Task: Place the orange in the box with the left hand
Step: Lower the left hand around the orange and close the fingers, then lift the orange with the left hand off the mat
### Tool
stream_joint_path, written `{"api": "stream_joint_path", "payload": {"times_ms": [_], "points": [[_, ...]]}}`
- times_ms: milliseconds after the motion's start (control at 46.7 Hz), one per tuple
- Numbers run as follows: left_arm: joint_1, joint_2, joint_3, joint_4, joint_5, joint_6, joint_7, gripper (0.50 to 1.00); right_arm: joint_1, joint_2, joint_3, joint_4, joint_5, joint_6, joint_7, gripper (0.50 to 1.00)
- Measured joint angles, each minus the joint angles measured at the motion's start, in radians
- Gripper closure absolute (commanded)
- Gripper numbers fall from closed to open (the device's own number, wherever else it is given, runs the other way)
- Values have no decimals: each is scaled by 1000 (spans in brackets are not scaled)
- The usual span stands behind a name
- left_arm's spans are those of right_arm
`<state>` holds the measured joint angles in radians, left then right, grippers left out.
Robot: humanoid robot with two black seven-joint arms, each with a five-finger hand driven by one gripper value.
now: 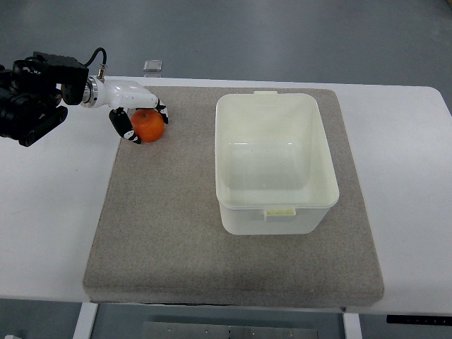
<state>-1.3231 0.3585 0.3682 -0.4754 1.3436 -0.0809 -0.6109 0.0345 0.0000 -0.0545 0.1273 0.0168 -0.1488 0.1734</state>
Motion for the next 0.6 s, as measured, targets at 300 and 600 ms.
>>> {"api": "stream_joint_path", "payload": {"times_ms": [300,600], "points": [[-4,1,-9,0,-7,5,0,1000,-1,0,0,0,0,-1,0,574],[-7,-4,-45,2,-100,8,0,1000,0,0,0,0,0,0,0,574]]}}
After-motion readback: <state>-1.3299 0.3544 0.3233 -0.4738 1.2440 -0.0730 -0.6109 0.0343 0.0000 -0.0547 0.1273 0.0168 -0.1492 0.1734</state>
